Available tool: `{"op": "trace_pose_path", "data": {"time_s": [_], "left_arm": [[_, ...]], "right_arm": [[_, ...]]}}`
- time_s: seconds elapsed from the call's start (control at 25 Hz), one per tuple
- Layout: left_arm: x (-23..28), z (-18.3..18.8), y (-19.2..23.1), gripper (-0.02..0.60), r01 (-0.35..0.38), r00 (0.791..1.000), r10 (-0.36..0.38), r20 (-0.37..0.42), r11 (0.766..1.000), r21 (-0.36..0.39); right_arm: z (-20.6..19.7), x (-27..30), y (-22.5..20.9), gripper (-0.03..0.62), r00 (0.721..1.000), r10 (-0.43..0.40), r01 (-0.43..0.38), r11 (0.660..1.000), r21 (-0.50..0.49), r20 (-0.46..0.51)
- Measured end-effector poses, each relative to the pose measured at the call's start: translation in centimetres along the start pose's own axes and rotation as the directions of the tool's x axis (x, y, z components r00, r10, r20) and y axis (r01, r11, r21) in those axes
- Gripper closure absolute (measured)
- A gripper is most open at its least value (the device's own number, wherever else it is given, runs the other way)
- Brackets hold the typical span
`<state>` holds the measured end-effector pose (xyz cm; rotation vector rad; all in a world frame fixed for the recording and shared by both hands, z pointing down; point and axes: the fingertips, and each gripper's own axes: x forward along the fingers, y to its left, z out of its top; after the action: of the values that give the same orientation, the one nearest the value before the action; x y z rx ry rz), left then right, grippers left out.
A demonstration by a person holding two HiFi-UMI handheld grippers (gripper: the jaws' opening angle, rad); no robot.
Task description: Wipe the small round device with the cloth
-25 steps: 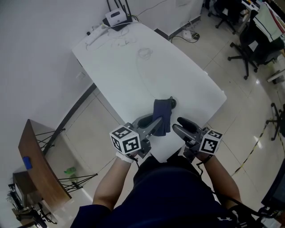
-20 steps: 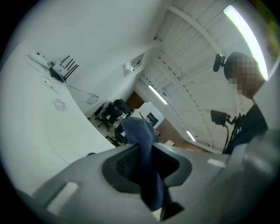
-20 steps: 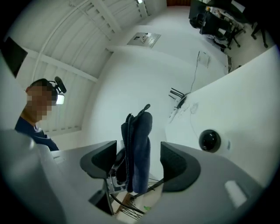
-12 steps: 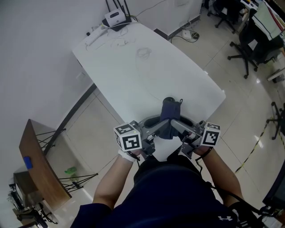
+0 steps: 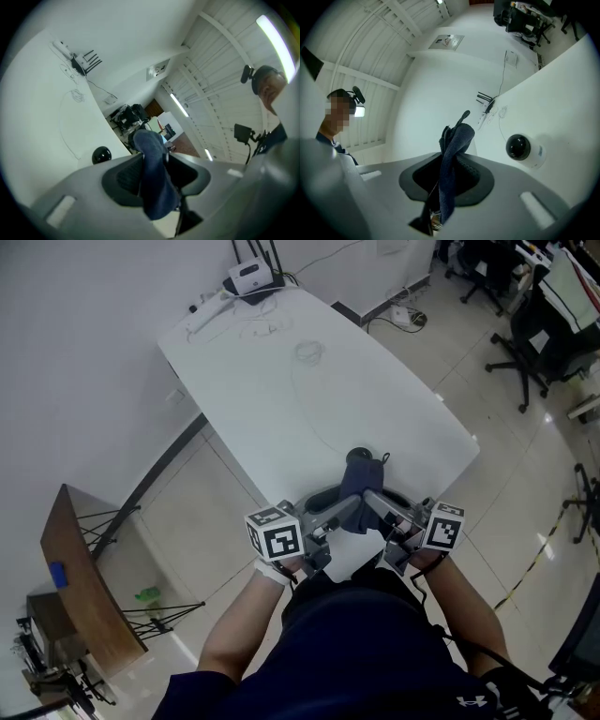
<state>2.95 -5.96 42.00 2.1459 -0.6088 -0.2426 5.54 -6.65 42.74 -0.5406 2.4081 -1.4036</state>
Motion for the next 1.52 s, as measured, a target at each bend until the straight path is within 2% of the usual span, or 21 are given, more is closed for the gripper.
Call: {"op": "trace_pose_path", "data": {"time_s": [0.12, 0.2, 0.32, 0.44, 0.56, 0.72, 0.88, 1.0, 1.2, 1.36, 1.52], "left_arm": [[-0.4, 0.5, 1.8, 0.397, -0.116, 0.993, 0.115, 0.020, 0.992, 0.052], [-0.7, 0.9, 2.8, 0.397, -0.198, 0.980, 0.196, 0.031, 0.973, 0.118], [-0.7, 1.0, 3.8, 0.417, -0.308, 0.950, 0.311, 0.028, 0.915, 0.261], [0.4, 0.9, 4.6, 0.439, -0.367, 0.919, 0.394, 0.011, 0.845, 0.389], [1.8, 0.6, 5.7, 0.453, -0.374, 0.906, 0.423, -0.012, 0.815, 0.443], [3.0, -0.6, 8.0, 0.453, -0.325, 0.901, 0.421, -0.103, 0.813, 0.483], [3.8, -1.7, 9.7, 0.453, -0.253, 0.904, 0.386, -0.185, 0.830, 0.496], [4.2, -1.8, 9.9, 0.453, -0.195, 0.908, 0.355, -0.223, 0.828, 0.526], [5.4, -2.4, 10.4, 0.453, -0.143, 0.905, 0.344, -0.250, 0.800, 0.582], [5.9, -2.1, 9.5, 0.451, -0.148, 0.908, 0.337, -0.248, 0.812, 0.564], [6.2, -1.5, 9.8, 0.451, -0.174, 0.903, 0.361, -0.232, 0.802, 0.572]], "right_arm": [[2.6, -1.1, -2.2, 0.522, 0.994, -0.101, 0.104, 0.993, -0.055, 0.045], [4.6, -2.0, -4.2, 0.522, 0.982, -0.177, 0.183, 0.979, -0.093, 0.064], [6.3, -2.5, -7.0, 0.522, 0.970, -0.237, 0.241, 0.961, -0.137, 0.045], [6.1, -1.7, -8.7, 0.522, 0.969, -0.247, 0.241, 0.957, -0.160, -0.015], [4.7, -0.1, -9.3, 0.522, 0.967, -0.238, 0.221, 0.961, -0.167, -0.087], [3.8, 1.7, -9.9, 0.522, 0.961, -0.254, 0.236, 0.960, -0.148, -0.110], [4.3, 1.6, -11.2, 0.522, 0.949, -0.309, 0.300, 0.947, -0.111, -0.068], [4.5, 0.9, -12.1, 0.522, 0.937, -0.348, 0.346, 0.936, -0.072, -0.028], [4.5, -0.3, -12.7, 0.522, 0.933, -0.360, 0.360, 0.933, -0.003, 0.018], [3.9, -1.6, -14.1, 0.522, 0.929, -0.370, 0.369, 0.928, 0.052, 0.017], [3.5, -1.9, -15.7, 0.522, 0.928, -0.371, 0.371, 0.926, 0.066, -0.011]]}}
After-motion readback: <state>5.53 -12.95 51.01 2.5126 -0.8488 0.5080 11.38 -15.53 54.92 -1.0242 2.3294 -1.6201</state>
